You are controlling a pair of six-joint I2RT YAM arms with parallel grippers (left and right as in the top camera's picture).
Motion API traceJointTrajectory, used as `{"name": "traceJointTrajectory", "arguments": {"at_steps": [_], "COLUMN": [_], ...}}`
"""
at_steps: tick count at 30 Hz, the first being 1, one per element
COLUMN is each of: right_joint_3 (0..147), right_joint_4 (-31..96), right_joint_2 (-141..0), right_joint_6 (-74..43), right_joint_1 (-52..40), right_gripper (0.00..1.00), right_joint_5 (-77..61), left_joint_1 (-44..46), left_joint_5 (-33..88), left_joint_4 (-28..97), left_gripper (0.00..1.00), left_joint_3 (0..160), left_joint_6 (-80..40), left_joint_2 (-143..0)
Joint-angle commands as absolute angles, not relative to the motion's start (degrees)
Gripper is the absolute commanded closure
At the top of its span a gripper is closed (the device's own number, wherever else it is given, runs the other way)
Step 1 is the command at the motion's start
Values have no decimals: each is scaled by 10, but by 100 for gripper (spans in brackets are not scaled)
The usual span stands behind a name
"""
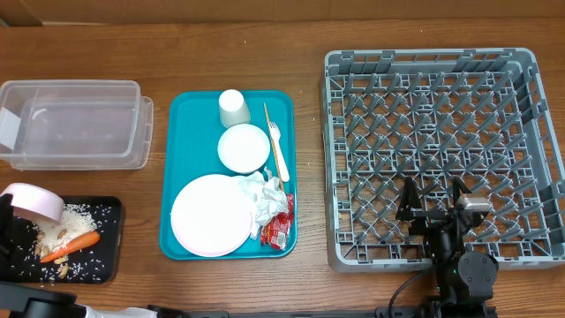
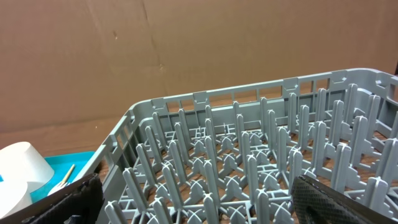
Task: Sort waste into correct bins and load items into the dishwasher
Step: 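Tilt the pink bowl to dump rice onto the black tray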
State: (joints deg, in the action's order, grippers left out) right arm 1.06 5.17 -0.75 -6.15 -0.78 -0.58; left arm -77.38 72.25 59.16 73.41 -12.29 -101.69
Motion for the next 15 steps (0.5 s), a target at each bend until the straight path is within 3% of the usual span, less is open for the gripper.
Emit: {"name": "traceJointTrajectory", "arguments": {"at_steps": [1, 3, 9, 11, 15], "right_joint_3": [4, 4, 4, 4, 4], "right_joint_4": [48, 48, 48, 48, 48], "right_joint_2": [-5, -5, -5, -5, -5], "right_joint_6": [-60, -60, -60, -60, -60], "right_joint_1": [-6, -6, -6, -6, -6], "right_gripper": [0, 0, 0, 0, 0], "right_joint_5": [-1, -1, -1, -1, -1], "left_joint_1": [-777, -777, -775, -775, -772], "left_joint_5": [752, 708, 789, 726, 740], "left_joint_4": [587, 583, 553, 566, 563], "left_gripper": [96, 96, 96, 96, 96], "left_joint_3": [733, 733, 733, 733, 733], "left_joint_6": [-116, -137, -113, -128, -112], "left_joint_2": [-1005, -1005, -1005, -1005, -1005]}}
